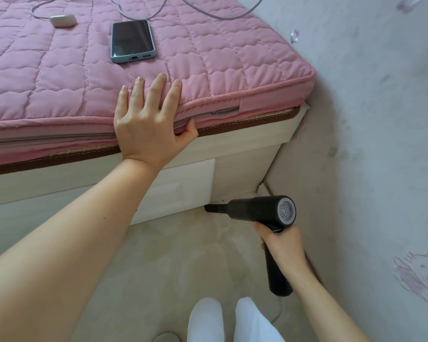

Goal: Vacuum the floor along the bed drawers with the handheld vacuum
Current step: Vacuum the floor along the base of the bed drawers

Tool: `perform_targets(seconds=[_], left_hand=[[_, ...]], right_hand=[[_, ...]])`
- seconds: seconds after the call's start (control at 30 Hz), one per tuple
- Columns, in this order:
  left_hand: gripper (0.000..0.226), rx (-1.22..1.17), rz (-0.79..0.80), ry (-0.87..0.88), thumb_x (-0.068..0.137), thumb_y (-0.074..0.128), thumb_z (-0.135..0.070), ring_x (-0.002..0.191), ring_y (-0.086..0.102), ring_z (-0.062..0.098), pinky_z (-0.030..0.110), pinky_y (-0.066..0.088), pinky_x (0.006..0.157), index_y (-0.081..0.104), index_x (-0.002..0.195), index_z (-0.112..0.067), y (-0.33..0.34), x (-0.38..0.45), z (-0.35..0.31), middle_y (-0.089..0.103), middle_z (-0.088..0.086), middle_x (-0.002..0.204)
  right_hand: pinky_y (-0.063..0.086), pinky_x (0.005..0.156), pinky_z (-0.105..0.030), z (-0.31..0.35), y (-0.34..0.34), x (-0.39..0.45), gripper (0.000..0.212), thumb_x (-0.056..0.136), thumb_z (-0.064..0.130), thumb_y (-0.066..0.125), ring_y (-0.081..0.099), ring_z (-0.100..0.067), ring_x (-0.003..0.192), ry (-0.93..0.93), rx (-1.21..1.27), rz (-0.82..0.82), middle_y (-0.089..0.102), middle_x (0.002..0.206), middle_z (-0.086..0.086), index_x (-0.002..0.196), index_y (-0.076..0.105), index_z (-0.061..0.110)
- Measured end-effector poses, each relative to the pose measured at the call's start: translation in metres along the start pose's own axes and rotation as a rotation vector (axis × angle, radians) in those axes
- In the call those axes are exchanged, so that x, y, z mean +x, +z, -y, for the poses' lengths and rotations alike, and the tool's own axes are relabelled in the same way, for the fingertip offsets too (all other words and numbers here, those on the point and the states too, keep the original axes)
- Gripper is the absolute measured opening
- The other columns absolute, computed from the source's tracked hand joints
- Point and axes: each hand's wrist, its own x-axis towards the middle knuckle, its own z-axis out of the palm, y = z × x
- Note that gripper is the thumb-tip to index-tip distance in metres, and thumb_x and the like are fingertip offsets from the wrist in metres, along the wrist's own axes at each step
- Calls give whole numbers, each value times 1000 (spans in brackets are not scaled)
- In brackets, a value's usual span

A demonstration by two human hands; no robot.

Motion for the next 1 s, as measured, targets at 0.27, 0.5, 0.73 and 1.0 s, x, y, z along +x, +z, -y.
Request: perform_targets(seconds=[0.27, 0.5, 0.73, 1.0], left_hand=[[57, -4, 20, 3, 95, 43, -56, 125, 59, 42, 57, 45, 105, 62, 135, -19, 0, -1, 1, 63, 10, 137], [57, 17, 12, 17, 94, 44, -55, 123, 60, 42, 57, 46, 104, 63, 134, -19, -1, 0, 0, 63, 10, 136], [56, 13, 5, 14, 93, 45, -55, 122, 60, 42, 57, 47, 103, 63, 133, -20, 0, 0, 0, 64, 10, 135], [57, 18, 7, 9, 93, 45, -56, 123, 60, 41, 56, 47, 104, 62, 134, -20, 1, -1, 1, 64, 10, 135]], right_hand=[[52, 59, -35, -12, -1, -8, 11, 74, 18, 77, 65, -23, 56, -10, 35, -42, 66, 57, -7, 74, 66, 14], [54, 63, -39, -17, 0, -9, 13, 72, 20, 78, 67, -22, 63, -71, -18, -79, 68, 60, -2, 74, 65, 18], [50, 60, -34, -21, -1, -8, 17, 72, 24, 78, 64, -21, 60, -107, -72, -124, 65, 56, -1, 70, 63, 15], [49, 62, -32, -30, -5, -1, 18, 71, 28, 77, 63, -20, 63, -117, -86, -147, 65, 59, 3, 73, 64, 17]])
